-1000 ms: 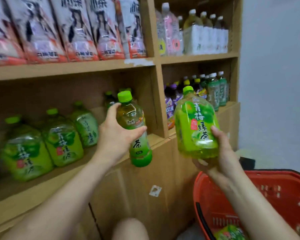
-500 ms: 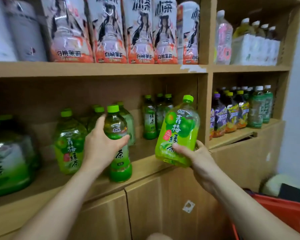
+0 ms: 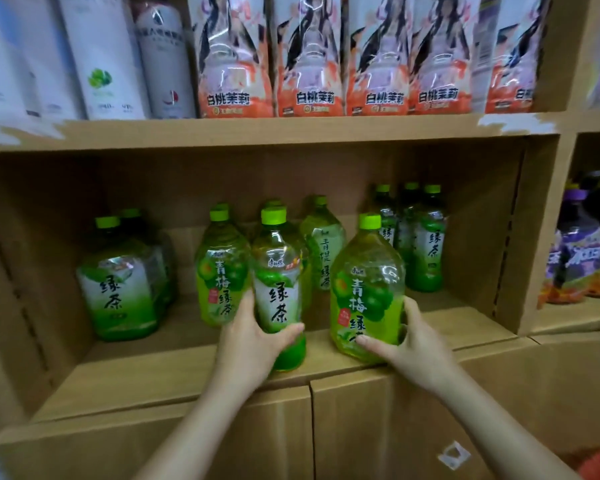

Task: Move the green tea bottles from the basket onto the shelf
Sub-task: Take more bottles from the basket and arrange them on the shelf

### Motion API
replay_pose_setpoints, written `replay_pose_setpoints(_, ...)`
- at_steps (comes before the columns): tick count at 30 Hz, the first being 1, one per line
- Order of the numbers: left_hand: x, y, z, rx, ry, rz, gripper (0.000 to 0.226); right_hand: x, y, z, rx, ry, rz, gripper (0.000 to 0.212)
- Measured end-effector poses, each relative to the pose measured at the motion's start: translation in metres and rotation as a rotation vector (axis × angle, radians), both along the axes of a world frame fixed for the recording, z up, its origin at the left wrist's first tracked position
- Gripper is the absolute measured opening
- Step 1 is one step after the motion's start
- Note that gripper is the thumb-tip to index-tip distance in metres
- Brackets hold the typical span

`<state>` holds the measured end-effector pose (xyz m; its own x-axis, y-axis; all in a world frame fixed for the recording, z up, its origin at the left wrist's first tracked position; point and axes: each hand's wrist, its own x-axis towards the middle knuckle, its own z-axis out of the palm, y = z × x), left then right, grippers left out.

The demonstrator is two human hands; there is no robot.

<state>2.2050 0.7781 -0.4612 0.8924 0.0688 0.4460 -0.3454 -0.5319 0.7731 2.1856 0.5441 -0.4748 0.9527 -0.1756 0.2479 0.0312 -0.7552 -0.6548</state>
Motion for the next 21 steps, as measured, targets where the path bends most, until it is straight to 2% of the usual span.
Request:
replay_pose_setpoints(3, 0.002, -0.001, -0.012, -0.026, 0.062, 0.032, 0.066, 0.013, -0.002, 0.008, -0.056, 0.064, 0.023, 0.09)
replay_pose_setpoints(7, 0.002, -0.01, -0.014, -0.1, 0.05, 0.055, 0.058, 0.035, 0.002, 0.013, -0.042, 0.125, 0.055, 0.085)
replay_pose_setpoints(11, 0.0, -0.015, -0.016, -0.114, 0.046, 0.044, 0.05, 0.045, 0.015, 0.01, -0.188, 0.149, -0.023, 0.079)
replay_pose_setpoints(13, 0.001, -0.013, -0.018, -0.12, 0.049, 0.031, 0.047, 0.048, 0.018, 0.007, -0.21, 0.05, -0.084, 0.093)
replay_pose_setpoints(17, 0.005, -0.012, -0.02, -0.113, 0.038, 0.009, 0.048, 0.055, 0.029, 0.013, 0.053, -0.14, 0.001, 0.125)
replay_pose_setpoints(21, 0.013, -0.015, -0.018, -0.078, 0.019, -0.026, 0.049, 0.064, 0.049, 0.019, 0.046, -0.218, -0.133, 0.126)
